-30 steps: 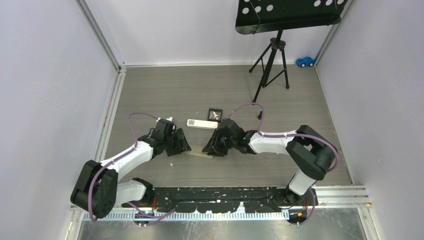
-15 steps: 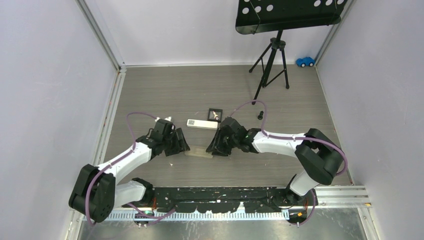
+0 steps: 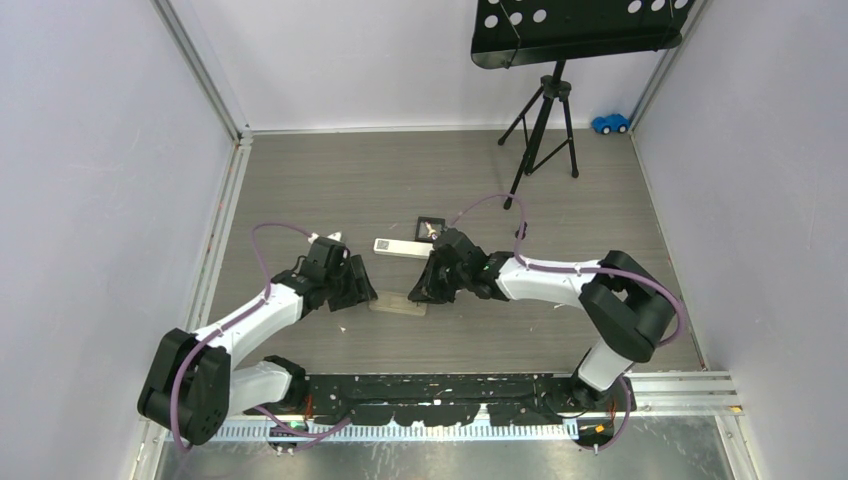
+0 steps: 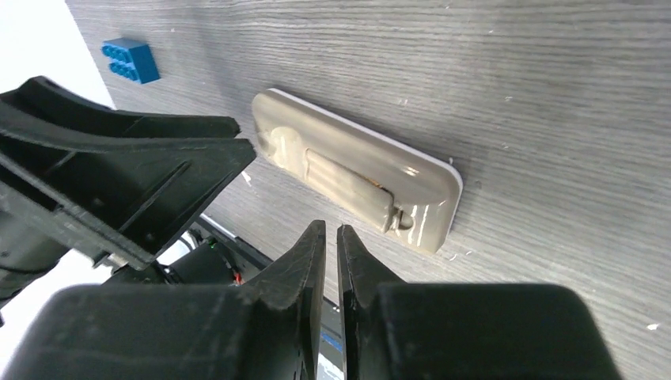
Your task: Load the batteries into the remote control
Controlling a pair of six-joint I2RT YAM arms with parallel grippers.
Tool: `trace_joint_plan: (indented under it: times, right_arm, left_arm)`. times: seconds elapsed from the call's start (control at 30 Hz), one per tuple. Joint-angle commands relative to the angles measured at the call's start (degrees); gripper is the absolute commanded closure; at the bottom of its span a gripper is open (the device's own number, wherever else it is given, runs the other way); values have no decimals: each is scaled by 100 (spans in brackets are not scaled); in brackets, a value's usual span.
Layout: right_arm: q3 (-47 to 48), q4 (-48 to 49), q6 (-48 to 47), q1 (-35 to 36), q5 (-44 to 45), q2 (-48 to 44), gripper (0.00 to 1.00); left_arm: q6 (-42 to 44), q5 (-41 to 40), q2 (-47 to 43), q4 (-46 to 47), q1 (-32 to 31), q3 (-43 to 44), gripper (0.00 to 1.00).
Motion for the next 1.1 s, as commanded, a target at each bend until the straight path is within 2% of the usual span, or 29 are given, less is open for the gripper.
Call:
trace_joint_plan:
  times: [0.0,0.47,0.67,0.7,0.8,0.83,0.9,0.97,1.03,1.07]
  right_arm:
    - [197,47,-73,34,7,244,86]
    - [154,-169,-194,169,390,534,91]
    - [259,8,-1193,228,312,-180,90]
    - [294,-30,-1453,230,296,-325,85]
    - [494,-369,-2282,230,183,-552,64]
    - [583,-510,-2548,230,124,-559,48]
    - [788,-897,-3140,302,155,-497,25]
    - [1034,-1358,-3930,536,670,-373,18]
    - [1351,-1832,-4585,739,1360,-152,17]
    - [1472,-2010,-4955,788,1397,-16,17]
  left_arm:
    - [103,-100,-34,50,24,165,44]
    - [48,40,37,124,24,217,48]
    - [78,-315,-346,-436,24,510,47]
    - [61,-444,-446,-581,31,553,46]
    - [-59,-907,-814,-1070,52,688,41]
    - [-64,-1047,-926,-1250,78,751,38]
    - [-77,-1331,-1123,-1664,129,934,30]
    - [-82,-1600,-1294,-2049,175,1141,20]
    - [-76,-1780,-1448,-2332,226,1332,11]
    - [-71,-1819,-1515,-2462,259,1430,7]
